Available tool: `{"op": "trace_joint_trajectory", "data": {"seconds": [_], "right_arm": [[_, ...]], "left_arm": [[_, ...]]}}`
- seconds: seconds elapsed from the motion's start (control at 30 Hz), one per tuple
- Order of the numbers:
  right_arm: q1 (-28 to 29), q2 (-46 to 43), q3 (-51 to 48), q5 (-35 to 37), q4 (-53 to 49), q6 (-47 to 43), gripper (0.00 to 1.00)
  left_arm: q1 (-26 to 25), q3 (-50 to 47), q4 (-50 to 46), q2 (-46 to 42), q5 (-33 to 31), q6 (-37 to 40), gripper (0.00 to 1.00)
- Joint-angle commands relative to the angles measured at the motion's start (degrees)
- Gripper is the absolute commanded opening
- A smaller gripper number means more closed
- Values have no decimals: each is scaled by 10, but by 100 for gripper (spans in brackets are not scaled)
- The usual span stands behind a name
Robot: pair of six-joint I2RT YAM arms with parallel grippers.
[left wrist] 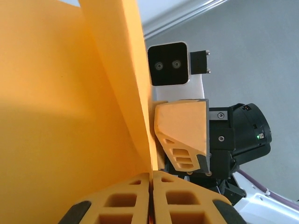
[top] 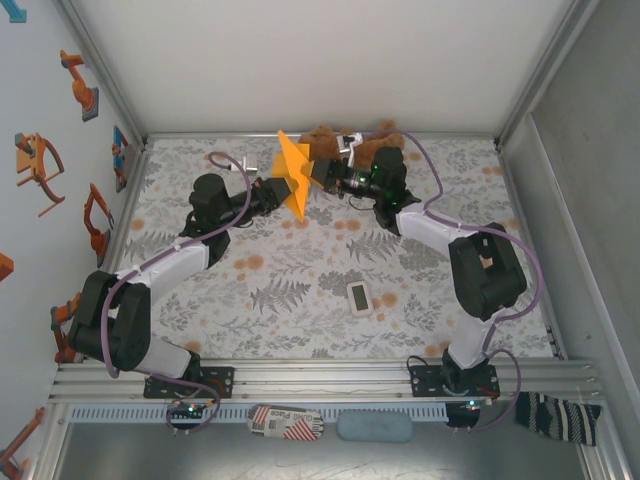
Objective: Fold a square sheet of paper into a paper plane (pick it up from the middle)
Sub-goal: Turn over the paper at the center of the table.
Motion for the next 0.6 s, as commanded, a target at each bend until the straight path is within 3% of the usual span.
{"op": "trace_joint_trajectory", "data": {"seconds": [0.0,0.17,0.33,0.47,0.57], "right_arm": [[-12,-25,-16,-5,21,-6,21],[-41,-47,-57,7,16,-27,36],[-74,-77,-101,25,-33,-73,44],[-81,-123,-100,83,-218,-198,46],[-81,-169,-87,181,-370,-304,48]], "left_arm": [[-1,-1,-6,-17,0,30,10],[2,18,-158,-41,-32,109,10],[-5,92,-463,-52,-158,260,10],[-20,161,-635,-24,-296,338,10],[-40,215,-726,15,-409,378,10]]}}
